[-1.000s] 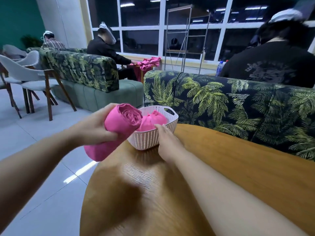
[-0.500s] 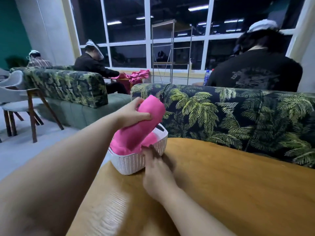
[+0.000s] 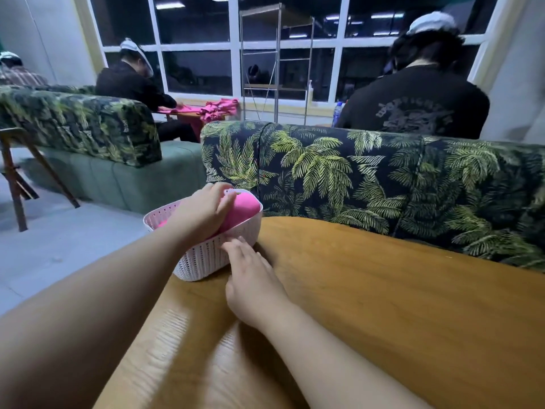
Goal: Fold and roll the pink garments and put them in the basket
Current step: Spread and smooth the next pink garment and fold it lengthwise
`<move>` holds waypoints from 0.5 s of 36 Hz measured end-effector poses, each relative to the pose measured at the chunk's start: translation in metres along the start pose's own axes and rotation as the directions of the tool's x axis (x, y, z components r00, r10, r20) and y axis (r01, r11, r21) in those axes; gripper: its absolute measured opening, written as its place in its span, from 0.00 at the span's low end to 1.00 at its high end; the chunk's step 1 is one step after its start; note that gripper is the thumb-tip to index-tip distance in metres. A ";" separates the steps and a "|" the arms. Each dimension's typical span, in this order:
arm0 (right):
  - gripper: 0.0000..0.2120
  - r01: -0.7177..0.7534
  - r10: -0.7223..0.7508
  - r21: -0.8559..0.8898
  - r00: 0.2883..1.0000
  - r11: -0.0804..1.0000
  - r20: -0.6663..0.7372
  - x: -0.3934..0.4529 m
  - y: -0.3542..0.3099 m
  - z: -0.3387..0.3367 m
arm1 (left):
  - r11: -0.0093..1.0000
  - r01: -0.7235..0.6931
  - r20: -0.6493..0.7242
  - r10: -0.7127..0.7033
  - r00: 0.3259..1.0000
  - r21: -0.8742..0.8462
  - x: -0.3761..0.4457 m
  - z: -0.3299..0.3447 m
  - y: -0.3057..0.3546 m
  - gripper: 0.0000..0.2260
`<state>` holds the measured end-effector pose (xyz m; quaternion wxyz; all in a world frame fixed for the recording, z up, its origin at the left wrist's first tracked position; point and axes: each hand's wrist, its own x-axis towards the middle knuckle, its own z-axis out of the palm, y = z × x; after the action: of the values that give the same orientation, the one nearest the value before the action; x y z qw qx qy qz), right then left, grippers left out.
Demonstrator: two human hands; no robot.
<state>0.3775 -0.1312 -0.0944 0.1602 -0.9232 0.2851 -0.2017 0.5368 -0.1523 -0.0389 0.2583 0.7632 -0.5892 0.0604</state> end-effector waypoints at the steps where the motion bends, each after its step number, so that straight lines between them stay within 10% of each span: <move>1: 0.28 -0.012 0.012 -0.003 1.000 1.000 0.012 -0.005 0.002 -0.002 | 0.999 -0.001 -0.038 -0.001 0.999 -0.039 -0.005 0.000 0.003 0.21; 12: 0.27 -0.131 0.123 -0.059 0.985 0.990 -0.117 -0.108 0.046 -0.044 | 0.938 -0.113 -0.156 0.064 0.986 -0.327 -0.091 0.023 0.090 0.28; 18: 0.25 -0.276 0.258 -0.036 0.931 0.961 -0.257 -0.200 0.078 -0.070 | 0.899 -0.096 -0.005 0.104 0.995 -0.428 -0.170 0.071 0.175 0.32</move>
<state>0.1574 -0.0873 -0.1220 0.1159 -0.8481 0.4329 -0.2826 0.3082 -0.0675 -0.1104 0.4106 0.6572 -0.6288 -0.0637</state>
